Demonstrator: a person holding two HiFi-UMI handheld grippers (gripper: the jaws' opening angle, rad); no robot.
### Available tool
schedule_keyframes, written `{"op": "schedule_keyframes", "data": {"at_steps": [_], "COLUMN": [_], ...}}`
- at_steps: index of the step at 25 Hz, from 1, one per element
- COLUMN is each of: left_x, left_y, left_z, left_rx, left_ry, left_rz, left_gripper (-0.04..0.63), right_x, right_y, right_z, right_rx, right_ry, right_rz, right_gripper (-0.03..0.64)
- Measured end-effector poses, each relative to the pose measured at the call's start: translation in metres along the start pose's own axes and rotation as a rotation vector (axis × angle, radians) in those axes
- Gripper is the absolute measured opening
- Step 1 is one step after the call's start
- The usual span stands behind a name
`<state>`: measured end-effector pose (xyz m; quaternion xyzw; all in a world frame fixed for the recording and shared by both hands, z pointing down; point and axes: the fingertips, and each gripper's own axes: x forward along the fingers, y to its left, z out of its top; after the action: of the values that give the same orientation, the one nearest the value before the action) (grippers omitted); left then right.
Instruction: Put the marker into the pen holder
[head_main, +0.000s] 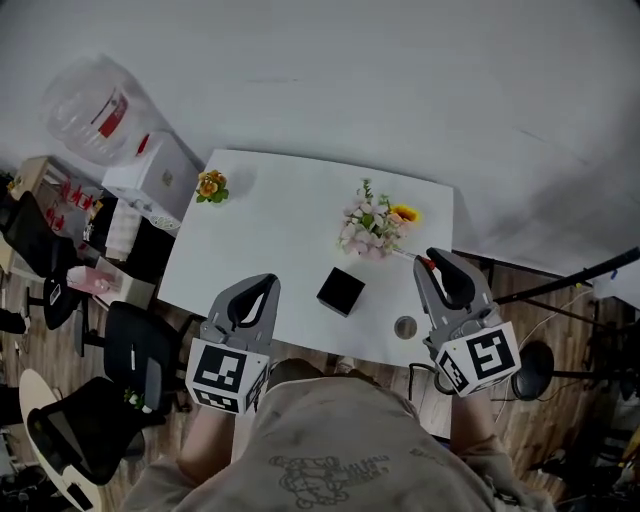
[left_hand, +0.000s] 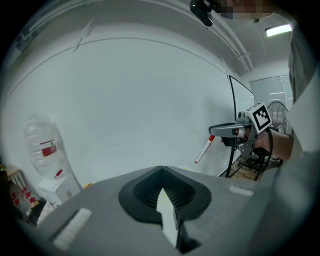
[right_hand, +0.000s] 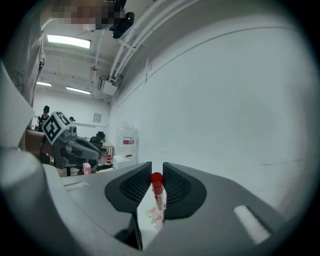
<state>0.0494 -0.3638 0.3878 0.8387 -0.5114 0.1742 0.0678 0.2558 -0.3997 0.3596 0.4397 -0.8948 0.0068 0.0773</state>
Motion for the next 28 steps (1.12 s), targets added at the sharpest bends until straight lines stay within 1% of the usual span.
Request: {"op": "schedule_keyframes", "data": {"at_steps": [3, 7, 15, 20, 23, 28], "left_x": [-0.003, -0.003, 0.003, 0.01, 0.016, 0.027], "left_y": [0.007, 0.01, 0.027, 0.039, 0.044, 0.053], "left_z": [-0.002, -0.005, -0.01, -0.002, -0.008, -0.025], "left_rx": [0.003, -0.01, -0.001, -0.006, 0.008, -0.014], "left_ry": [0.009, 0.023, 0.043, -0.005, 0.0, 0.03], "left_rz": [0.02, -0.001, -0.058, -0.09, -0.105, -0.12], "left_gripper": [0.0, 0.0, 0.0, 0.0, 0.0, 0.0], "right_x": [0.009, 0.017, 0.026, 0.038, 0.049, 0.068], "right_y": [0.006, 0.017, 0.031, 0.044, 0.055, 0.068], "right_z": [-0.002, -0.006, -0.003, -0.002, -0.01, -0.042], "right_rx": [0.006, 0.005, 0.009, -0.014, -0.011, 0.008], "right_ry": [0.006, 0.027, 0.064, 0.1, 0.131, 0.218], "right_rz": [0.028, 0.043, 0.008, 0.018, 0.032, 0.049], "right_gripper": [0.098, 0.098, 0.098, 0.098, 0.098, 0.098]}}
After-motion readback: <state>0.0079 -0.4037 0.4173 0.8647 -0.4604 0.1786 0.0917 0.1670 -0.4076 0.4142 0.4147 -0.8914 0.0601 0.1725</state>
